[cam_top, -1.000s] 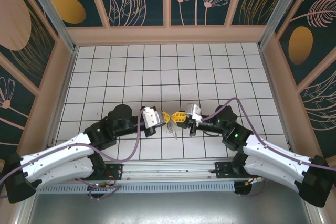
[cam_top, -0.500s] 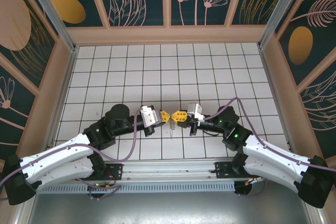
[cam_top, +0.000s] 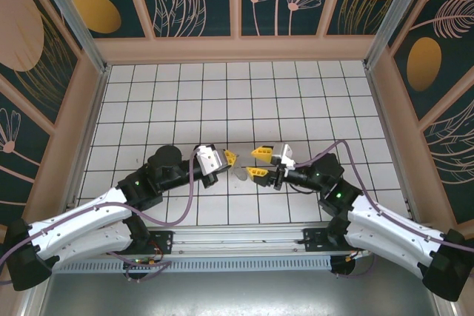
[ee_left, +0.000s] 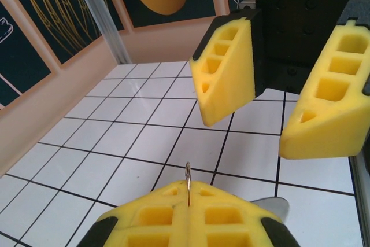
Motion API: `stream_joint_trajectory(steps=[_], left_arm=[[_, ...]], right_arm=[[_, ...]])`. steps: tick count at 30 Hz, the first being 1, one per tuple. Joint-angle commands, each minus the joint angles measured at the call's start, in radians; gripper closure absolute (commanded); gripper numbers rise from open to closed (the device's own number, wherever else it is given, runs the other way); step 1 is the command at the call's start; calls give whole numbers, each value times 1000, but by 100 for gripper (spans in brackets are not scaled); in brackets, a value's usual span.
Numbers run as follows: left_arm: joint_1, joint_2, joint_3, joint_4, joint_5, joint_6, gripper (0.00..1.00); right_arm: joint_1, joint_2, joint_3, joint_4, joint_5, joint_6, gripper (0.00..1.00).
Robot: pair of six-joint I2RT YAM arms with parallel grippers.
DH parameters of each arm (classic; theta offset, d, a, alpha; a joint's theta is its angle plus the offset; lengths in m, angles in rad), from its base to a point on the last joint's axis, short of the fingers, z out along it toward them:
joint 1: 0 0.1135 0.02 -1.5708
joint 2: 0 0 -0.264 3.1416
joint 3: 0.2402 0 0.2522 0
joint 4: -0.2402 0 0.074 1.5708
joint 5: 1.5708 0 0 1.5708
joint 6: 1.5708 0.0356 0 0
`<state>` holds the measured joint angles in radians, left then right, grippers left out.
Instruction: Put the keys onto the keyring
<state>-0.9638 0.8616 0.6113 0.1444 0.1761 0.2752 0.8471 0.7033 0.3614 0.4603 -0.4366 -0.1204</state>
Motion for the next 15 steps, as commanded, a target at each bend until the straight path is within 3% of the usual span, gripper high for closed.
stream_joint_trajectory(steps=[1,7,15], left_arm=[[4,-15,20,-10,-10,14,100],[4,32,77,-107,-9,42,100],[4,50,86,-118,11,54,100]], right_arm=[[-21,-14,-10,-10,28,24,54],[-28,2,-6,1,-8,-1,58],[-26,46,5,3,-46,-30,61]])
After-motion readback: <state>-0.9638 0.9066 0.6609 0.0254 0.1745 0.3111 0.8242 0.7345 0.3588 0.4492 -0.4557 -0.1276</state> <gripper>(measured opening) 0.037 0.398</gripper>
